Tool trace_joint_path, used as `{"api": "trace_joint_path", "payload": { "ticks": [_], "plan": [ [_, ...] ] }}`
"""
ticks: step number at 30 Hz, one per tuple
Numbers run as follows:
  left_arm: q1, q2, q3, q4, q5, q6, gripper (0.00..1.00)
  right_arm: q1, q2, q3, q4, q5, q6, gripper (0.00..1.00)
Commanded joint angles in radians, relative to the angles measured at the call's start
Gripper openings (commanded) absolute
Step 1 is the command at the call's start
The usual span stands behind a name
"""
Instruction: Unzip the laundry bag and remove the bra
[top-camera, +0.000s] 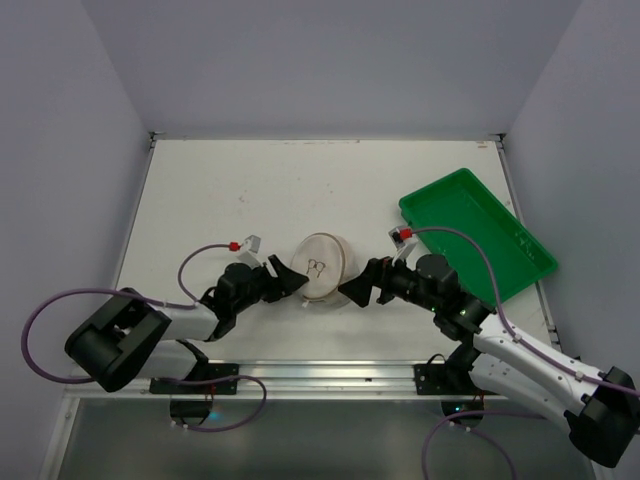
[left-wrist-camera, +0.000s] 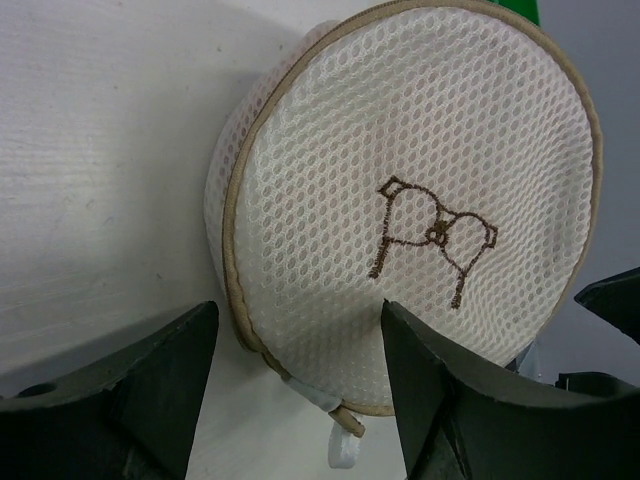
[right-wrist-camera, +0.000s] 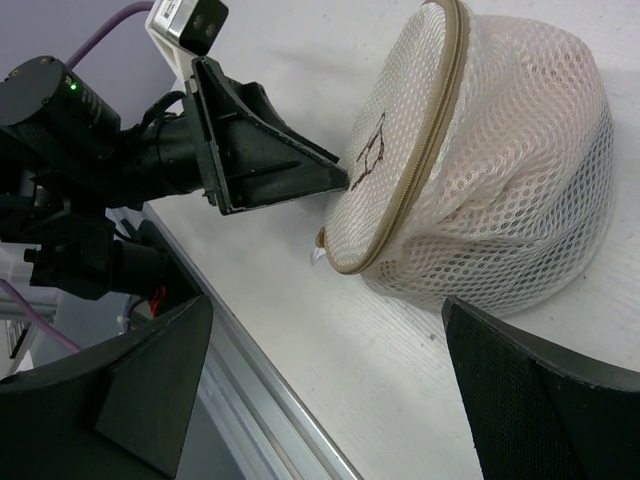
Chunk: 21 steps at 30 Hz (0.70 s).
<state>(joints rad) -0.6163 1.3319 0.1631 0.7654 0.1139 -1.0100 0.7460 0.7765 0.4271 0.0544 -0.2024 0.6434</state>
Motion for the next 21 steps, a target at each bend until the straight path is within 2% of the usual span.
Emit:
{"api": "trace_joint_path", "payload": {
  "ticks": [1, 13, 17, 21],
  "plan": [
    [0.004, -0.016, 0.016, 0.080, 0.024, 0.007, 0.69, 0.004, -0.011, -0.004, 0.045, -0.018, -0.027, 0.99],
    [-0.020, -0.233, 0.079, -0.123, 0.024, 0.025, 0.26, 0.035, 0.004, 0.068, -0.013, 0.049, -0.077, 0.99],
    [-0.033, -0.267, 0.093, -0.158, 0.021, 0.013, 0.17, 0.105, 0.039, 0.104, -0.041, 0.119, -0.090, 0.98],
    [-0.051, -0.287, 0.113, -0.187, 0.021, -0.001, 0.04, 0.193, 0.089, 0.153, -0.051, 0.201, -0.080, 0.92]
  ]
}}
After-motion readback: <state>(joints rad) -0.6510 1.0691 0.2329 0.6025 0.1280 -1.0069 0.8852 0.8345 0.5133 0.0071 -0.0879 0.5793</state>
